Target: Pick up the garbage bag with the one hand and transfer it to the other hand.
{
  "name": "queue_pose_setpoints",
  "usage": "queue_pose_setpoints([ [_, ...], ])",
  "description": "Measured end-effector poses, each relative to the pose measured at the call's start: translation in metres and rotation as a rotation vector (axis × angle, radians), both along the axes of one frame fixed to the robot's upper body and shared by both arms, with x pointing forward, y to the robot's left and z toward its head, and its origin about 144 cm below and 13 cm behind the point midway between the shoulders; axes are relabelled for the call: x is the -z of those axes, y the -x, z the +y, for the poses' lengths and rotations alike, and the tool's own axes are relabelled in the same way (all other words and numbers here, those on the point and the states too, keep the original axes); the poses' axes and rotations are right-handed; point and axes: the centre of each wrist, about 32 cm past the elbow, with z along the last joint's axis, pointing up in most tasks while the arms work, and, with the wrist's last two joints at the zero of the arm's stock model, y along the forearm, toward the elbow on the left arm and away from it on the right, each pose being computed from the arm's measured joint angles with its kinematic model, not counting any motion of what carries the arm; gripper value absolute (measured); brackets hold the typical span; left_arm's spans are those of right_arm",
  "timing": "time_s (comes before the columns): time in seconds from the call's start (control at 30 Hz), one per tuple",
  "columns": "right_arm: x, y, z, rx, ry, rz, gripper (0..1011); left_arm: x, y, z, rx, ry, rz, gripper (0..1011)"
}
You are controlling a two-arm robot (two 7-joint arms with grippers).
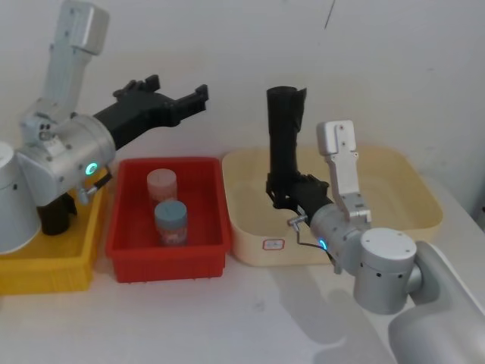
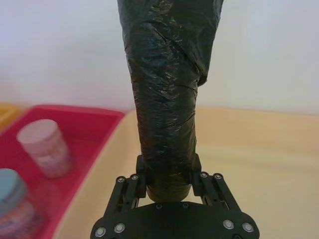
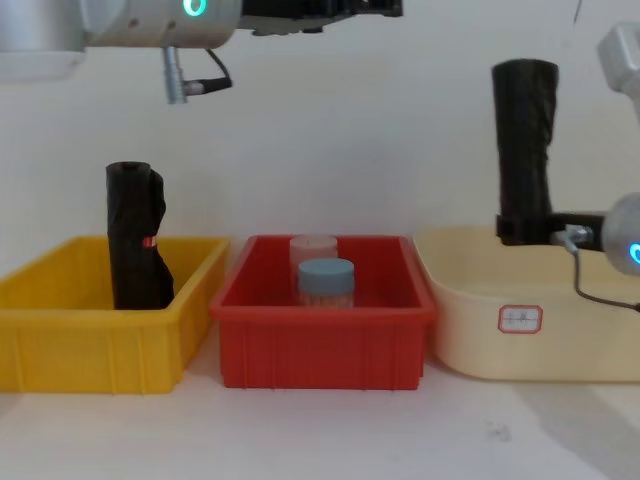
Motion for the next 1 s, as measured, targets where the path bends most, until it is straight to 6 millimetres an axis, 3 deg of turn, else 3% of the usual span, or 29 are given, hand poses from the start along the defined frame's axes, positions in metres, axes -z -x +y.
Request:
queue_pose_setpoints([
  [0.27,0.006,0.002,-0.019,0.046,0.026,0.016,493,0.001,0.011,0.017,-0.064,0.013,-0.008,1001],
  [0.7,0.011,0.004,-0.038,0.086,0.054,0.022,888,0.002,0.021,0.033,-0.134,0.020,-0.019,1001],
  [0.87,0.012,0.005,-0.041,0.093,0.058,0.022,995,0.003,0.023,0.036,-0.146,0.021,-0.022,1001],
  [1.0,0.011,0.006,-0.041,0.091,0.059,0.020,1000,0.003,0.024,0.038,-0.155,0.021,-0.024,1001],
])
